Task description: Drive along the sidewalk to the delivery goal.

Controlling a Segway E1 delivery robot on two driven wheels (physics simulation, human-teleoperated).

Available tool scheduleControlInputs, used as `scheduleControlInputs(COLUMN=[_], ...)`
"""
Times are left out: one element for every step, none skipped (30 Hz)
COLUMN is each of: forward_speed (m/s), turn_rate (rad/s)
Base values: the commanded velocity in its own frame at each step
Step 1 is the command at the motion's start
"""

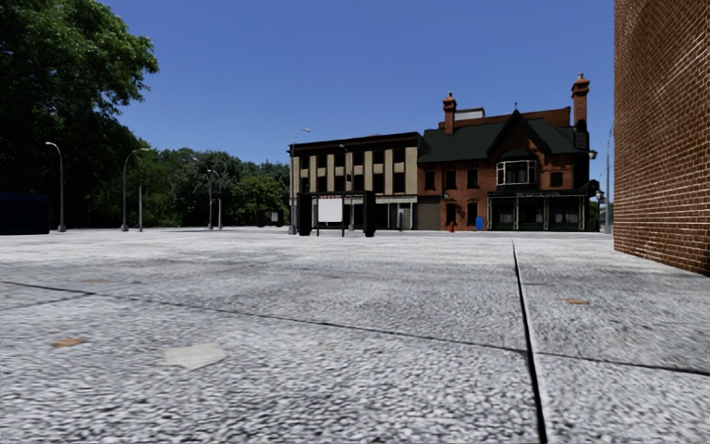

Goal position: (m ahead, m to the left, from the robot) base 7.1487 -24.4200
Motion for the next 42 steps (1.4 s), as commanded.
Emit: scheduleControlInputs(forward_speed=[0.82, 0.82, 0.82, 0.82, 0.82, 0.82, 0.82, 0.82, 0.82, 0.82, 0.84, 0.84, 1.07, 2.0, 2.0, 2.0, 2.0, 2.0, 2.0, 2.0, 2.0, 2.0, 2.0, 2.0, 2.0, 2.0, 2.0, 2.0, 2.0, 2.0, 2.0, 2.0, 2.0, 2.0, 2.0, 2.0, 2.0, 2.0, 2.0, 2.0, 2.0, 2.0], turn_rate=[0.0, 0.0, 0.0, 0.0, 0.0, 0.0, 0.0, 0.0, 0.0, 0.0, 0.0, 0.0, 0.0, 0.0, 0.0, 0.0, 0.0, 0.0, 0.0, 0.0, 0.0, 0.0, 0.0, 0.0, 0.0, 0.0, 0.0, 0.0, 0.0, 0.0, 0.0, 0.0, 0.0, 0.0, 0.0, 0.0, 0.0, 0.0, 0.0, -0.4, -0.93, -1.11])
